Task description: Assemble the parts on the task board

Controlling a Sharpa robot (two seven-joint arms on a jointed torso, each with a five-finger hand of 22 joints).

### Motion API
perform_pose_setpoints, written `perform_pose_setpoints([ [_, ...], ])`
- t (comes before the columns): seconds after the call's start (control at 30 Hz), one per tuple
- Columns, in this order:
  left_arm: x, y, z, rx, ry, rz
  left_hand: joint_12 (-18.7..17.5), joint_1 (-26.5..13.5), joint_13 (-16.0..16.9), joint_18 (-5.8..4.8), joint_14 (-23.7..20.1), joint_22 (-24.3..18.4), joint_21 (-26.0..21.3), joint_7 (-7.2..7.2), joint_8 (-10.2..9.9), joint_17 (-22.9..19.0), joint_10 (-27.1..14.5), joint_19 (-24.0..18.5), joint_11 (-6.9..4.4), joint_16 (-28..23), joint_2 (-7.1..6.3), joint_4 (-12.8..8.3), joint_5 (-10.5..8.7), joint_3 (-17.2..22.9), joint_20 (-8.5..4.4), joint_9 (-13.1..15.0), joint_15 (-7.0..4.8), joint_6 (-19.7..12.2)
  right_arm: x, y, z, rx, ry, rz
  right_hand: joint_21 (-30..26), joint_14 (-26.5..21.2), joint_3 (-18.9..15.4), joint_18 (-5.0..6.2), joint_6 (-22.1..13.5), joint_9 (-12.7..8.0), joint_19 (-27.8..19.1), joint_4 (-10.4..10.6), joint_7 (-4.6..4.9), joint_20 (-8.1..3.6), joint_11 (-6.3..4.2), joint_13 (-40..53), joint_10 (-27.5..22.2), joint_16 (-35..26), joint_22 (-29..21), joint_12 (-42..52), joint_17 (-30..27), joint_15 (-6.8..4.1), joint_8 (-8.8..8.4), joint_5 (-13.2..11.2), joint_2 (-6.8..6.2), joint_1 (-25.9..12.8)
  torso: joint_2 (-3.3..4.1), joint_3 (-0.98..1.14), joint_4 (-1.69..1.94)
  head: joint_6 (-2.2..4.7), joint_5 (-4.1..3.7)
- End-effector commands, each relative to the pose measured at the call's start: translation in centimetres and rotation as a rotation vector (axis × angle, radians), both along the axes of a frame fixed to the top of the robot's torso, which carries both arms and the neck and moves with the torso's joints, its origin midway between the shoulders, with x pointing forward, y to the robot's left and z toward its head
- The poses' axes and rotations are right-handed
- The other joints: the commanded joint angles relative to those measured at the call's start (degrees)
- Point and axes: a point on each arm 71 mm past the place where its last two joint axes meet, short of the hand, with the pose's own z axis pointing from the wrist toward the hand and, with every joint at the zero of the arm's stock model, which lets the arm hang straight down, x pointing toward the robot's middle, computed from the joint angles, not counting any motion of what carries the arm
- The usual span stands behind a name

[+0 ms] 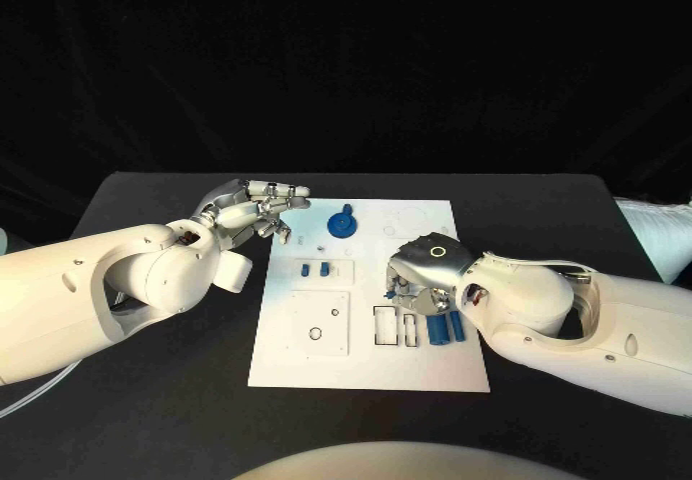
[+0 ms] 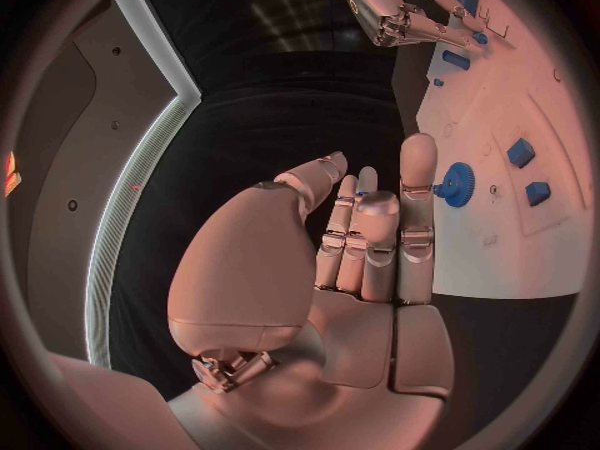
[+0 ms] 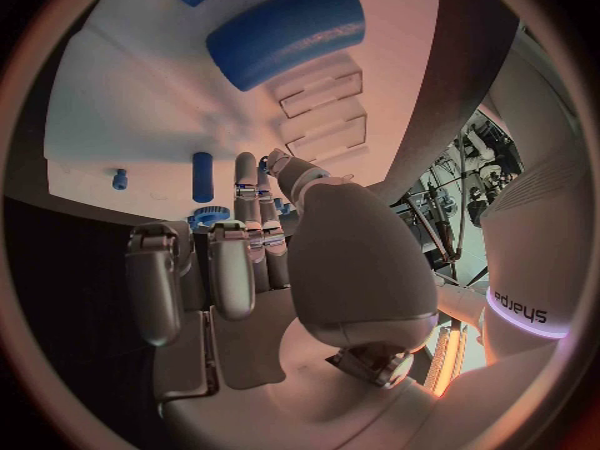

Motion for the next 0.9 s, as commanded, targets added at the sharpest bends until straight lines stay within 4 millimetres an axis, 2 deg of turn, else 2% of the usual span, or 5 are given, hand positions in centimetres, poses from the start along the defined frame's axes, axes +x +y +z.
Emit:
perform_pose_setpoints([
  [0.03,-0.1,-0.2,0.1,-0.013,0.000,-0.019,0.1,0.1,-0.1,0.91,-0.1,-0.1,-0.1,0.15,0.2,-0.1,-0.3,0.0,0.06,0.2,0.46,0.0,-0.12,-0.3,0.28,-0.1,0.29,-0.4,-0.1,0.2,0.6,0.048,-0.037,-0.005,-0.2,4.6,-0.1,0.23,0.2,0.0,3.7,0.4,0.18,-0.59,0.14,0.0,0.3,-0.1,11.5,0.2,8.0,-0.32,0.08,0.0,-0.58,-0.1,-0.03,-0.02,-0.01,0.08,0.00],
  [0.5,0.0,0.0,0.1,-0.012,-0.003,-0.014,0.2,0.2,-0.1,0.90,-0.1,0.0,-0.1,0.16,0.2,-0.1,-0.5,0.0,0.08,0.2,0.48,-0.1,-0.07,-0.4,0.31,-0.1,0.32,-0.5,-0.1,0.6,1.5,0.096,-0.069,-0.012,-0.2,4.6,-0.1,0.23,0.1,0.0,3.7,0.4,0.20,-0.60,0.15,0.0,0.3,-0.1,11.5,0.1,8.0,-0.31,0.05,0.0,-0.63,-0.2,-0.02,-0.07,0.10,0.55,0.12],
  [0.9,0.2,0.1,0.0,-0.013,-0.008,-0.011,0.4,0.3,-0.1,0.90,-0.2,0.0,-0.1,0.09,0.4,-0.2,-0.6,0.0,0.04,0.2,0.58,-0.2,-0.03,-0.4,0.33,-0.1,0.32,-0.4,1.6,2.4,2.2,0.126,-0.094,-0.005,-0.2,4.6,0.0,0.23,0.1,0.0,3.7,0.4,0.21,-0.60,0.15,0.0,0.3,-0.1,11.5,0.1,8.1,-0.31,0.02,0.0,-0.66,-0.2,0.02,-0.13,0.12,1.32,0.45],
])
